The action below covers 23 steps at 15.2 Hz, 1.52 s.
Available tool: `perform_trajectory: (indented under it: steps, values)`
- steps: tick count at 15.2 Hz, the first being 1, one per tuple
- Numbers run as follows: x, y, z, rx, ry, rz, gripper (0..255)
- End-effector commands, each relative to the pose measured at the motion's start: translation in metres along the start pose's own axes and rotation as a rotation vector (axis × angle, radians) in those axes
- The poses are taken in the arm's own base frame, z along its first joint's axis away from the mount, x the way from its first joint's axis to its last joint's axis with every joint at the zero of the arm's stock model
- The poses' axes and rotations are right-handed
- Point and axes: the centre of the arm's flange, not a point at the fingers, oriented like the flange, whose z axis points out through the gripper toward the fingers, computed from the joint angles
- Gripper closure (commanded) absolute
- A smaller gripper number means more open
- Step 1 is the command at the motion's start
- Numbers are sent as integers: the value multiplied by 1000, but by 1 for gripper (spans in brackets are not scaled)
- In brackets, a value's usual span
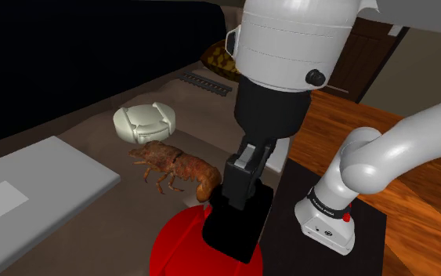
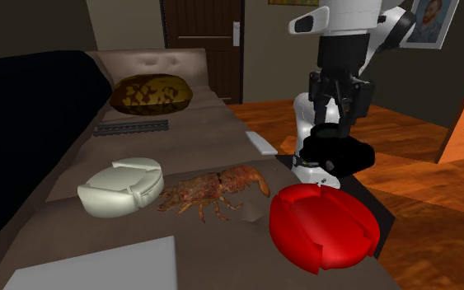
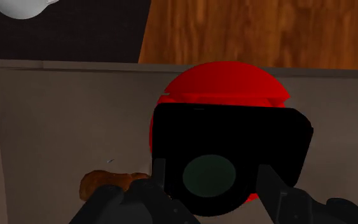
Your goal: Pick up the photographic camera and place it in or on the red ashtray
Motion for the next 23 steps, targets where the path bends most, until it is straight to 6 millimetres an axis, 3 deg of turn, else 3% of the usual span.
perform_trajectory:
  steps: [1, 23]
  values:
    - [-1, -22, -4, 3, 0, 1, 255]
    - [5, -21, 107, 3, 0, 1, 255]
